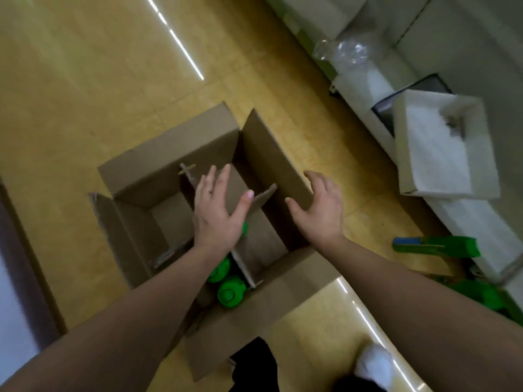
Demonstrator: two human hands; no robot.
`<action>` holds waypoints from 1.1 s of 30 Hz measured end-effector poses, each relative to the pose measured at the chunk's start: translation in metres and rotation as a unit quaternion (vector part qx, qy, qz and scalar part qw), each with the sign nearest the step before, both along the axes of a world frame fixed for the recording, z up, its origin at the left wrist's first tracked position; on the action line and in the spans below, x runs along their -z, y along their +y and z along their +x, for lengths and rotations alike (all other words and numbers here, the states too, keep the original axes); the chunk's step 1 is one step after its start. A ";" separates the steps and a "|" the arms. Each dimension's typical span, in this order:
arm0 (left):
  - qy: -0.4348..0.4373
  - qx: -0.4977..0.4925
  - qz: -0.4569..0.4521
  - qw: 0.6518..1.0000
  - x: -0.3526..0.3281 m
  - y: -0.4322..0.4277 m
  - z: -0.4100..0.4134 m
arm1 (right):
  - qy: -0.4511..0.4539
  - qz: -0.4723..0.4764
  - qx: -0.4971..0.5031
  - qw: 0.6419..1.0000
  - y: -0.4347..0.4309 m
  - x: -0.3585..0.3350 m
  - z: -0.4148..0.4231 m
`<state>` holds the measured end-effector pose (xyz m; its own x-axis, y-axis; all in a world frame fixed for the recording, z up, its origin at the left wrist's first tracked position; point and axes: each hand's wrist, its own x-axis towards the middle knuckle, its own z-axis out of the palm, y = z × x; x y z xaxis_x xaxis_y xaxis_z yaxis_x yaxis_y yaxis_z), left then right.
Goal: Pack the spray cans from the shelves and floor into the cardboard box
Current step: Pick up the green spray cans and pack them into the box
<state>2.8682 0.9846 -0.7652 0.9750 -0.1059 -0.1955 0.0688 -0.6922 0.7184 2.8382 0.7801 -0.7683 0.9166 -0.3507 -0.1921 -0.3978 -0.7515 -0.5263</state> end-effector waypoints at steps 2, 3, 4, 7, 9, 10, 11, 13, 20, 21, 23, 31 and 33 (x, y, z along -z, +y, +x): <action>-0.014 0.053 -0.001 0.998 -0.012 -0.032 0.010 | -0.011 -0.009 0.034 0.999 -0.029 -0.011 -0.005; -0.022 0.074 0.000 0.997 -0.019 -0.050 0.012 | -0.015 -0.013 0.050 0.999 -0.044 -0.015 -0.010; -0.029 0.089 0.002 0.996 -0.024 -0.069 0.013 | -0.018 -0.020 0.066 0.997 -0.059 -0.019 -0.017; -0.048 0.134 0.013 0.990 -0.033 -0.127 0.000 | -0.024 -0.036 0.124 0.991 -0.106 -0.029 -0.054; -0.050 0.162 0.014 0.985 -0.035 -0.167 -0.017 | -0.025 -0.042 0.162 0.986 -0.141 -0.033 -0.089; -0.048 0.175 0.013 0.983 -0.036 -0.188 -0.027 | -0.024 -0.050 0.177 0.983 -0.159 -0.035 -0.108; -0.050 0.189 0.011 0.981 -0.037 -0.209 -0.038 | -0.022 -0.059 0.192 0.979 -0.178 -0.036 -0.127; -0.060 0.226 0.009 0.972 -0.040 -0.253 -0.065 | -0.010 -0.068 0.224 0.972 -0.217 -0.038 -0.170; -0.068 0.355 -0.001 0.933 -0.031 -0.389 -0.183 | -0.007 -0.043 0.355 0.934 -0.326 -0.045 -0.337; -0.064 0.372 0.000 0.926 -0.030 -0.408 -0.202 | -0.004 -0.042 0.373 0.927 -0.341 -0.045 -0.363; -0.056 0.406 0.003 0.912 -0.029 -0.443 -0.242 | 0.001 -0.051 0.407 0.912 -0.367 -0.044 -0.414; -0.055 0.536 0.003 0.842 -0.017 -0.562 -0.408 | 0.028 -0.057 0.553 0.830 -0.432 -0.025 -0.615; -0.050 0.569 -0.003 0.821 -0.013 -0.585 -0.452 | 0.029 -0.062 0.585 0.808 -0.438 -0.017 -0.659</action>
<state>2.4159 0.3991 -0.7525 0.2552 -0.9599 -0.1162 -0.6797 -0.2636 0.6845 2.1792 0.3418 -0.7512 -0.0645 -0.9907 -0.1199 -0.8959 0.1104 -0.4304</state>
